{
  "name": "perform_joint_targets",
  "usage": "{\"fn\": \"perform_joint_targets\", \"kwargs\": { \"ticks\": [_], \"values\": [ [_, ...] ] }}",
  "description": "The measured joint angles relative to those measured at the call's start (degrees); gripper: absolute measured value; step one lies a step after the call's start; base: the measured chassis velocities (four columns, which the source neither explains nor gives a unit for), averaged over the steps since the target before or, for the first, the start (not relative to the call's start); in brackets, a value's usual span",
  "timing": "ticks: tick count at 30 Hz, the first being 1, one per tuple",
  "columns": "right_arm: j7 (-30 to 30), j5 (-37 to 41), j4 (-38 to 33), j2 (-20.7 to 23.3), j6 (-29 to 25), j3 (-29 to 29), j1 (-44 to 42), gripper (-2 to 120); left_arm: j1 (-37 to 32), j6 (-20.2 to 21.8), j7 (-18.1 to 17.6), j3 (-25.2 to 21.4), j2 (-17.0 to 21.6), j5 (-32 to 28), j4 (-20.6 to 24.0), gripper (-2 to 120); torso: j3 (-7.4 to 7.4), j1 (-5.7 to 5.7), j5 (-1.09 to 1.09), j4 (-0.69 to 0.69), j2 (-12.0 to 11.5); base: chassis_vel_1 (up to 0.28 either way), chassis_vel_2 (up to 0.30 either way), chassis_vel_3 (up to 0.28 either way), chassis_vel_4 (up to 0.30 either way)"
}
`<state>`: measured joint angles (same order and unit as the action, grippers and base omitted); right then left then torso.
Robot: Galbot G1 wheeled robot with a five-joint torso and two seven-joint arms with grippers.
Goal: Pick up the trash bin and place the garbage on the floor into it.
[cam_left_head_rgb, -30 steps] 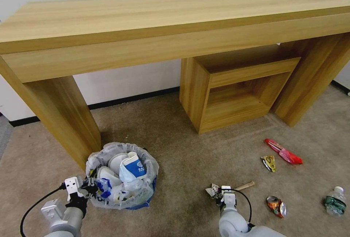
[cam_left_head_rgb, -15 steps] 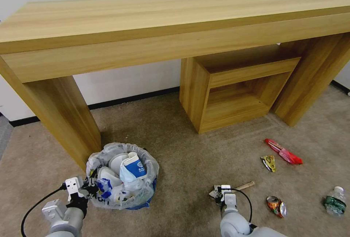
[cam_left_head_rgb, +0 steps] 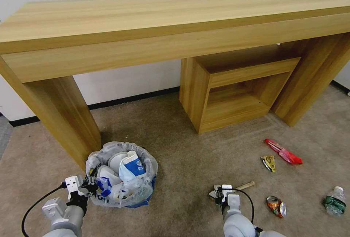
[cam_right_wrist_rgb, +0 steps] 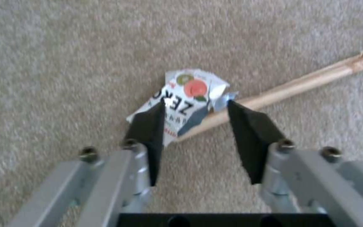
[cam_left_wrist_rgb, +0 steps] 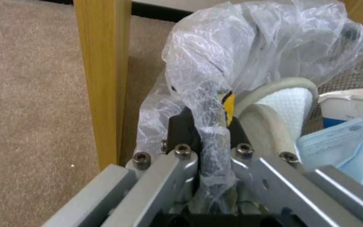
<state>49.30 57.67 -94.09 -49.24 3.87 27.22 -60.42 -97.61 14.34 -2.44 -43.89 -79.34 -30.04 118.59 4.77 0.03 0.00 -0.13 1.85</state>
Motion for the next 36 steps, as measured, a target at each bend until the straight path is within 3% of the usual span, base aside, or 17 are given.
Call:
{"fn": "perform_joint_targets", "kwargs": {
  "ticks": [2, 7, 10, 16, 27, 29, 34, 36],
  "values": [
    [0.0, -0.2, 1.0, -0.4, 0.0, 0.3, -0.1, 56, -0.2, 0.0, 0.0, 0.0, 0.0, 0.0, 0.0, 3, 0.0, 0.0, 0.0, 0.0, 0.0, 0.0, 0.0, 0.0, 0.0],
    [-0.2, -0.4, 3.5, -1.7, 0.0, 1.1, 0.5, 69, -0.6, 0.0, 0.0, -0.1, 0.1, -0.1, 0.3, 3, 0.0, 0.0, 0.01, 0.0, 0.0, 0.0, 0.0, 0.0, 0.0],
    [-0.6, -0.8, 5.6, -2.8, -0.2, 1.9, 1.1, 86, -0.9, 0.0, 0.0, -0.3, 0.1, -0.2, 0.5, 3, 0.0, 0.0, 0.0, 0.0, 0.0, 0.0, 0.0, 0.0, 0.0],
    [-1.1, -1.2, 8.3, -4.2, -0.9, 2.8, 2.2, 99, -1.3, 0.0, 0.1, -0.4, 0.2, -0.3, 0.6, 3, 0.0, 0.0, 0.0, 0.0, 0.0, 0.0, 0.0, 0.0, 0.0],
    [-1.9, -1.4, 12.3, -6.1, -1.7, 4.1, 5.3, 94, -0.9, -0.2, 0.3, -0.3, 0.1, -0.4, 0.3, 3, 0.0, 0.0, 0.0, 0.0, 0.0, 0.0, 0.0, 0.0, 0.0],
    [-2.0, -1.6, 13.9, -7.0, -2.0, 4.5, 5.8, 84, -0.9, -0.2, 0.3, -0.2, 0.1, -0.5, 0.4, 3, 0.0, 0.0, 0.0, 0.0, 0.0, 0.0, 0.0, 0.0, 0.0],
    [-2.1, -1.8, 15.1, -7.7, -2.3, 4.9, 6.2, 73, -1.1, -0.3, 0.4, -0.2, 0.3, -0.6, 0.8, 3, 0.0, 0.0, 0.0, 0.0, 0.0, 0.0, 0.0, 0.0, 0.0],
    [-2.2, -2.2, 15.6, -8.0, -2.5, 5.1, 6.3, 63, -1.2, -0.3, 0.4, -0.1, 0.3, -0.6, 0.8, 3, 0.0, 0.0, 0.0, 0.0, 0.0, 0.0, 0.0, 0.0, 0.0]
  ]
}}
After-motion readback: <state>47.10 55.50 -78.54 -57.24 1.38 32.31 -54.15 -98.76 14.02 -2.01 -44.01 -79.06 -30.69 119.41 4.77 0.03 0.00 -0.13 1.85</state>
